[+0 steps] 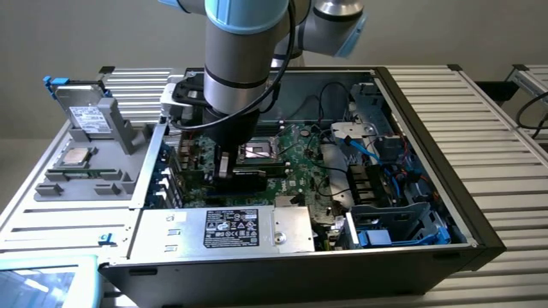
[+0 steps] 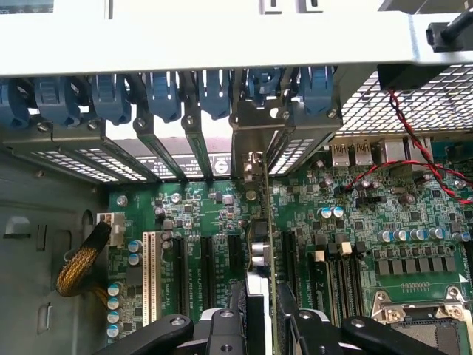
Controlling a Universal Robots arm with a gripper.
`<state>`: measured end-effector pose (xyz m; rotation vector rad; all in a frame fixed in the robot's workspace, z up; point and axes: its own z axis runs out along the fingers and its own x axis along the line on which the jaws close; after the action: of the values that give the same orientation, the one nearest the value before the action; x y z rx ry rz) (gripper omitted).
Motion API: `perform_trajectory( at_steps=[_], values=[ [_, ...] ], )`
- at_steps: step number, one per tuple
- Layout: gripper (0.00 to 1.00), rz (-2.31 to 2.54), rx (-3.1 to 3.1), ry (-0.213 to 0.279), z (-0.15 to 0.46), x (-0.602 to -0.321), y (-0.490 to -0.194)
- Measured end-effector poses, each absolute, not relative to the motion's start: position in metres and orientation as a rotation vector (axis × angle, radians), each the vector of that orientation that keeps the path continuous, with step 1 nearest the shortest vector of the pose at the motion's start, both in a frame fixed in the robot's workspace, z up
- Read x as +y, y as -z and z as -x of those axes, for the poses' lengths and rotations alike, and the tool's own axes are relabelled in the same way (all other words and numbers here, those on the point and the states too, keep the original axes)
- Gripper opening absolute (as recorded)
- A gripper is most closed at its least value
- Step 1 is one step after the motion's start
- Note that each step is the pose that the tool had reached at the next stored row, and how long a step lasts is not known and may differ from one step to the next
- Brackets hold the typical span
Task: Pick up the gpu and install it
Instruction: 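Pick up the gpu and move the gpu toward the slot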
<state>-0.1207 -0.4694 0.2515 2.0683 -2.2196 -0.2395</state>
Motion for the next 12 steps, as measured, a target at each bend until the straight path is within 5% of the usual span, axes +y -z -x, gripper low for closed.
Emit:
perform_trajectory(
  at_steps=[12],
  values=[
    [0.28,-2.068,-2.22,0.239,0.1207,-0.4694,-0.2561]
  ],
)
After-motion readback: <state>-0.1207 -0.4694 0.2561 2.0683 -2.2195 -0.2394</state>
